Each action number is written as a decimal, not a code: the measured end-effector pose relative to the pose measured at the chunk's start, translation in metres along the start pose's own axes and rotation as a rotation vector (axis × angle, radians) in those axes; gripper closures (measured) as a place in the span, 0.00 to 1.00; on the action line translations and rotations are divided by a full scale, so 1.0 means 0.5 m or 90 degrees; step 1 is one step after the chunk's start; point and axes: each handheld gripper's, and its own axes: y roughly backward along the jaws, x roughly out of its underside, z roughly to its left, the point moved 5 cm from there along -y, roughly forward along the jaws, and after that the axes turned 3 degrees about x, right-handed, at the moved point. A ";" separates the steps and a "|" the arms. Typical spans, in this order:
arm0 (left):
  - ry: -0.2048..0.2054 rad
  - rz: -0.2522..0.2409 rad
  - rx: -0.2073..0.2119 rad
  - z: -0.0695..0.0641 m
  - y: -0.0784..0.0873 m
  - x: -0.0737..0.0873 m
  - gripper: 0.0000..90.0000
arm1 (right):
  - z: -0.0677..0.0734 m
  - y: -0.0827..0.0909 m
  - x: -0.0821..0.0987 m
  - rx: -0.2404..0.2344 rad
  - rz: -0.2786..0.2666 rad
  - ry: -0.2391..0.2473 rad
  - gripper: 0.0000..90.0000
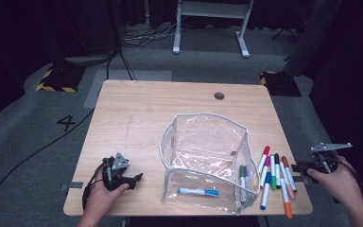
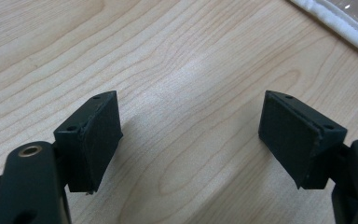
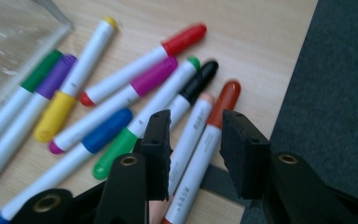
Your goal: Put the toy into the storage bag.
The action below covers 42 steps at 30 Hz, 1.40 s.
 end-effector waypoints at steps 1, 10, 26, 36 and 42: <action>0.000 0.000 0.000 0.000 0.000 0.000 0.24 | -0.005 -0.013 0.010 0.002 0.009 -0.009 0.71; -0.001 0.000 0.001 0.000 0.000 0.000 0.23 | -0.018 -0.073 0.043 0.004 0.040 -0.035 0.73; -0.001 0.000 0.000 0.000 0.000 0.000 0.23 | -0.008 -0.104 0.039 0.049 0.069 -0.117 0.86; -0.001 0.000 0.000 0.000 0.000 0.000 0.23 | 0.005 -0.013 -0.023 0.026 -0.009 -0.075 0.86; -0.001 0.000 0.000 0.000 0.000 0.000 0.23 | 0.046 0.077 -0.099 -0.016 -0.078 -0.019 0.86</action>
